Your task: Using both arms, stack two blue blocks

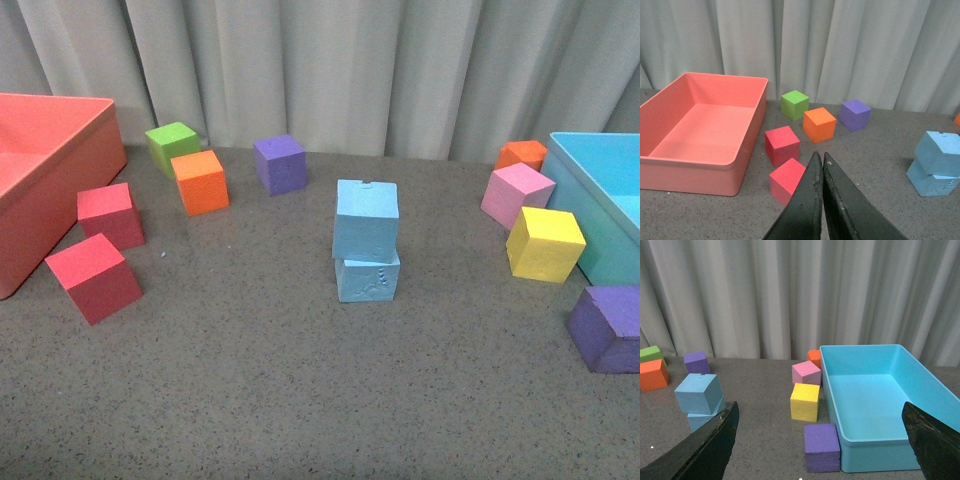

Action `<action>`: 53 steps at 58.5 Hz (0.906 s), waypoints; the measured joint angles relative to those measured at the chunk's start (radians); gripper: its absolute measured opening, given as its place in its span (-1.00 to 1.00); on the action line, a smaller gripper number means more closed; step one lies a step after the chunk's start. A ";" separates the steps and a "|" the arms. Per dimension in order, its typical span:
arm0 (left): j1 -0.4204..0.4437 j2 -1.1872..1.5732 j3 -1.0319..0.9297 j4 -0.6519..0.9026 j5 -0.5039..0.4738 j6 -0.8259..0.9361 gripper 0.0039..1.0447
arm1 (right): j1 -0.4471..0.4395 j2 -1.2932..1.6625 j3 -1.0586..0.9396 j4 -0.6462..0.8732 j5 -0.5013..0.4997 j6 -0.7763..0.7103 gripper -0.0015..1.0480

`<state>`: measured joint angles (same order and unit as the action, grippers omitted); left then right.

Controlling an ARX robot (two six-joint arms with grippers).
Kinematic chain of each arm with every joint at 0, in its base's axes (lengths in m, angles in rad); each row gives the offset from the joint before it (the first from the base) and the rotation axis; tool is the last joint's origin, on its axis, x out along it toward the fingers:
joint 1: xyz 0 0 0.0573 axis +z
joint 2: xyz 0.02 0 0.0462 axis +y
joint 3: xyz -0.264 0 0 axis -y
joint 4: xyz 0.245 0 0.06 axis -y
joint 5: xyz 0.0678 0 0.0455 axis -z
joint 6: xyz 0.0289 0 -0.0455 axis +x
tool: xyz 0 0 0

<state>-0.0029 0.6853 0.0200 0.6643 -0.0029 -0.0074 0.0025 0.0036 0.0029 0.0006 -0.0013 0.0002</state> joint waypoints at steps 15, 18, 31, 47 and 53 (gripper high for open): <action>0.000 -0.180 -0.001 -0.161 0.000 0.000 -0.93 | 0.000 0.000 0.000 0.000 0.000 0.000 0.81; 0.000 -0.210 -0.001 -0.191 0.000 0.000 -0.93 | 0.000 0.000 0.000 0.000 0.000 0.000 0.81; 0.000 -0.323 -0.001 -0.299 0.000 0.000 -0.93 | 0.000 0.000 0.000 0.000 0.000 0.000 0.81; 0.000 -0.436 -0.001 -0.410 0.000 0.000 -0.93 | 0.000 0.000 0.000 0.000 0.000 0.000 0.81; 0.000 -0.467 -0.001 -0.442 0.000 0.000 -0.93 | 0.000 0.000 0.000 0.000 0.000 0.000 0.81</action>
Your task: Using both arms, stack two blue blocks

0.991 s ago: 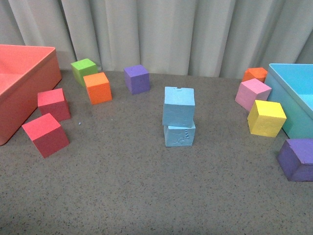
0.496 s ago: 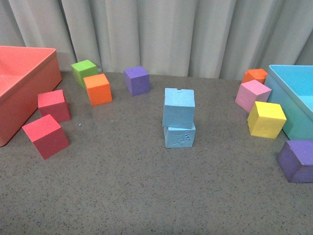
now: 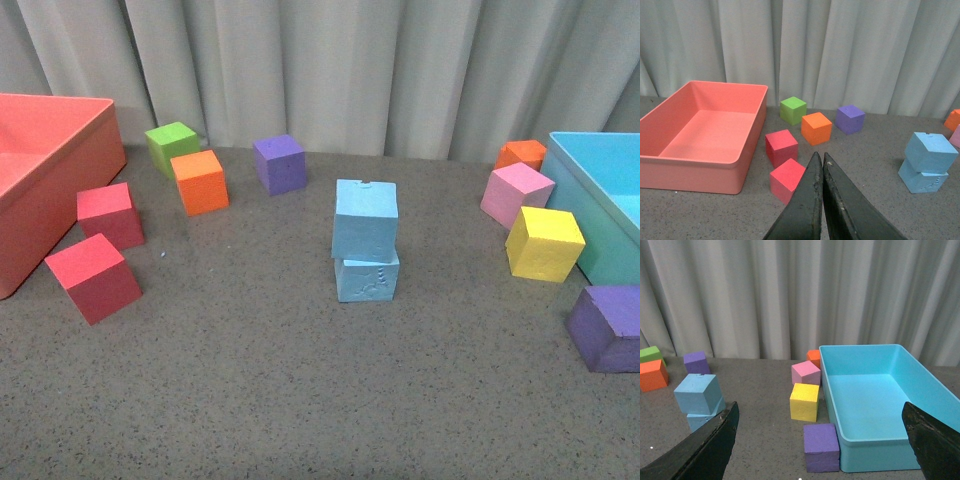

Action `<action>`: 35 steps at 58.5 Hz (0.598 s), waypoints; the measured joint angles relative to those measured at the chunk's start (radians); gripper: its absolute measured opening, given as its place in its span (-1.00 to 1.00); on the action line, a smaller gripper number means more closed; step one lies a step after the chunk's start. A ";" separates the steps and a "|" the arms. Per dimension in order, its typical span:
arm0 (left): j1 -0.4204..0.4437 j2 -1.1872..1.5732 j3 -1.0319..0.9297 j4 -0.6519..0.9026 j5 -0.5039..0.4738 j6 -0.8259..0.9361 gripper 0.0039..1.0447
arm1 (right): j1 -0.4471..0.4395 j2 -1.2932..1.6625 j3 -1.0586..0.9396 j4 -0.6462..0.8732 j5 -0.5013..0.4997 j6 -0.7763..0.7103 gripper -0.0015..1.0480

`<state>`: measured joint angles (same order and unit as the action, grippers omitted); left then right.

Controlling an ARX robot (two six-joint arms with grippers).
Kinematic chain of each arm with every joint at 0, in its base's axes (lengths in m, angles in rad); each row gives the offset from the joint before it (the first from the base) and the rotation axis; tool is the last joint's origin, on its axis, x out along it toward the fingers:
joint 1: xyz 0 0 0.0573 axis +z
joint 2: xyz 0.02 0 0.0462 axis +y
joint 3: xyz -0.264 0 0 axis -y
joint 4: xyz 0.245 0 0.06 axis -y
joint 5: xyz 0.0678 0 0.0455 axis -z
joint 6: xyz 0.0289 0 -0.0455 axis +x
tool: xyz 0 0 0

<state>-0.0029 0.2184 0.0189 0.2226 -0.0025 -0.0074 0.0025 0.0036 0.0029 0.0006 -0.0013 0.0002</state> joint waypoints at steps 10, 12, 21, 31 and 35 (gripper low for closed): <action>0.000 -0.041 0.000 -0.042 0.000 0.000 -0.93 | 0.000 0.000 0.000 0.000 0.000 0.000 0.81; 0.000 -0.055 0.000 -0.056 0.000 0.000 -0.93 | 0.000 0.000 0.000 0.000 0.000 0.000 0.81; 0.000 -0.209 0.000 -0.217 0.001 0.000 -0.93 | 0.000 0.000 0.000 0.000 0.000 0.000 0.81; 0.000 -0.213 0.000 -0.220 0.001 0.000 -0.73 | 0.000 0.000 0.000 0.000 0.000 0.000 0.81; 0.000 -0.214 0.000 -0.220 0.001 0.000 -0.53 | 0.000 0.000 0.000 0.000 0.000 0.000 0.81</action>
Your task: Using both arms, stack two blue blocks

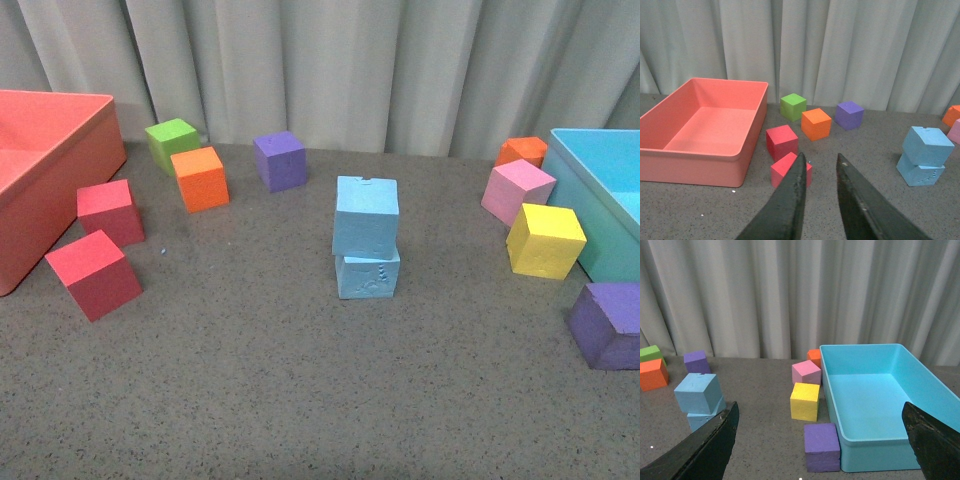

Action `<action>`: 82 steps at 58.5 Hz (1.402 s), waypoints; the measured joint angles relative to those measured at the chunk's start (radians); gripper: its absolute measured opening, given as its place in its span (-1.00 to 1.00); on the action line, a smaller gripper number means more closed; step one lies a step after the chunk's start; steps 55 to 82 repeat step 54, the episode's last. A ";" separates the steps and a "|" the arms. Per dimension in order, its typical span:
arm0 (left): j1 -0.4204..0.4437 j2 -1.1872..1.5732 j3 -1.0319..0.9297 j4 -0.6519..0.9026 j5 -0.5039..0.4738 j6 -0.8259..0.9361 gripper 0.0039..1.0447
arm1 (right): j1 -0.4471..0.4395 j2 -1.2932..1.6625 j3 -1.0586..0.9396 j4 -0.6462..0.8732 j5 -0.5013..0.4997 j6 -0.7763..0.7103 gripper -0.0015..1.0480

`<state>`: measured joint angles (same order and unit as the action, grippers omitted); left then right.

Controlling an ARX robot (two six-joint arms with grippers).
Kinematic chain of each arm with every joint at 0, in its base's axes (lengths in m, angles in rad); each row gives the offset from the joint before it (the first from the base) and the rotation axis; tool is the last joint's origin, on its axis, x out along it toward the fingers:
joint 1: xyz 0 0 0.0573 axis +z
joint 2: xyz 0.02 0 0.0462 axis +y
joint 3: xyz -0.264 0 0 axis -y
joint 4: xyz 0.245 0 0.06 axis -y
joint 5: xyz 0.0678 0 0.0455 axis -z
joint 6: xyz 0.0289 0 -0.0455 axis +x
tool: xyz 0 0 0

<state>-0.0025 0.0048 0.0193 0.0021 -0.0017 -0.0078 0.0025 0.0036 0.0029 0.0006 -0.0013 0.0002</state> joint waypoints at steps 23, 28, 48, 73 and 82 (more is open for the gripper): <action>0.000 0.000 0.000 0.000 0.000 0.000 0.85 | 0.000 0.000 0.000 0.000 0.000 0.000 0.81; 0.000 0.000 0.000 0.000 0.000 0.002 0.87 | 0.000 0.000 0.000 0.000 0.000 0.000 0.81; 0.000 0.000 0.000 0.000 0.000 0.003 0.88 | 0.000 0.000 0.000 0.000 0.000 0.000 0.81; 0.000 0.000 0.000 0.000 0.000 0.003 0.88 | 0.000 0.000 0.000 0.000 0.000 0.000 0.81; 0.000 0.000 0.000 0.000 0.000 0.003 0.88 | 0.000 0.000 0.000 0.000 0.000 0.000 0.81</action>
